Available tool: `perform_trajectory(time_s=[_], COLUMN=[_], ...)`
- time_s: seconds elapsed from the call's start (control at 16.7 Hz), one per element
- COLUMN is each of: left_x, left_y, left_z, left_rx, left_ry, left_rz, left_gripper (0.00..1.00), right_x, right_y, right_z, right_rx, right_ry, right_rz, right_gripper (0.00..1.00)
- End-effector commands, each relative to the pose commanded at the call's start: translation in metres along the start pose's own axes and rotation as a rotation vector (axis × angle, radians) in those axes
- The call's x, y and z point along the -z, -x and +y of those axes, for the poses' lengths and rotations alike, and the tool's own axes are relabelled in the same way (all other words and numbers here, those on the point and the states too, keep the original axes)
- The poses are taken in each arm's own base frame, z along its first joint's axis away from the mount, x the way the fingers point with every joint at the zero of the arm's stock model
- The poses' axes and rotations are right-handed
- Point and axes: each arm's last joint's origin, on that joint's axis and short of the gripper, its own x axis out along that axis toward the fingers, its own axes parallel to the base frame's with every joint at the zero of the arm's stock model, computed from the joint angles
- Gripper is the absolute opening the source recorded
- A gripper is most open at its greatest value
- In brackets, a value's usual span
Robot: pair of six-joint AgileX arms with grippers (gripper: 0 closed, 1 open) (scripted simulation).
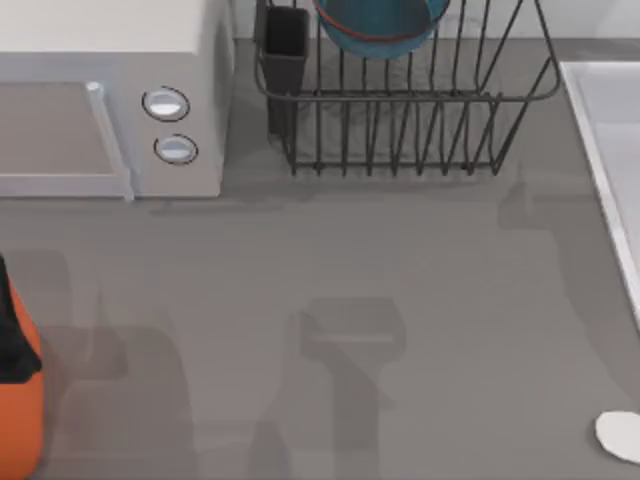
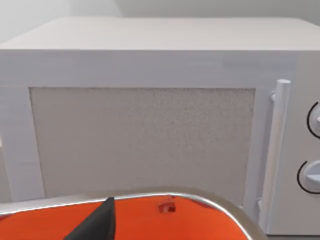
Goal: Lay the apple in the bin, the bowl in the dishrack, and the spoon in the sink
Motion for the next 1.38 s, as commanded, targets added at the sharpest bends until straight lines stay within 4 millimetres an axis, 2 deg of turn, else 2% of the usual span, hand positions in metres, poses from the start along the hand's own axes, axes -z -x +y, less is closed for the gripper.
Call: perform_trajectory(time_s=[0.12,0.18,0.3,0.42,0.6,0.72,1.14,1.38], left_x=[0.000,0.000,0.000,0.000,0.000,0.000,0.000,0.000], left_y=[0.000,0.000,0.000,0.000,0.000,0.000,0.000,0.000], left_z=[0.000,0.000,0.000,0.000,0.000,0.000,0.000,0.000], left_rx=[0.000,0.000,0.000,0.000,0.000,0.000,0.000,0.000], left_ry=[0.000,0.000,0.000,0.000,0.000,0.000,0.000,0.000], left_rz=[0.000,0.000,0.000,0.000,0.000,0.000,0.000,0.000], left_gripper=[1.00,1.00,1.00,1.00,1.00,1.00,1.00,1.00], right_x=[0.008,0.018,0.047,0.080,0.119,0.133,0.136,0.130], right_y=[0.043,0.060,0.085,0.099,0.107,0.109,0.109,0.107], right_z=[-0.021,-0.030,-0.042,-0.049,-0.056,-0.059,-0.059,-0.061], right_rx=[0.000,-0.001,-0.002,-0.004,-0.007,-0.008,-0.010,-0.005], right_ry=[-0.013,-0.014,-0.009,-0.002,0.004,0.003,0.003,0.100], right_rz=[-0.056,-0.073,-0.073,-0.047,0.005,0.030,0.038,0.134], right_gripper=[1.00,1.00,1.00,1.00,1.00,1.00,1.00,1.00])
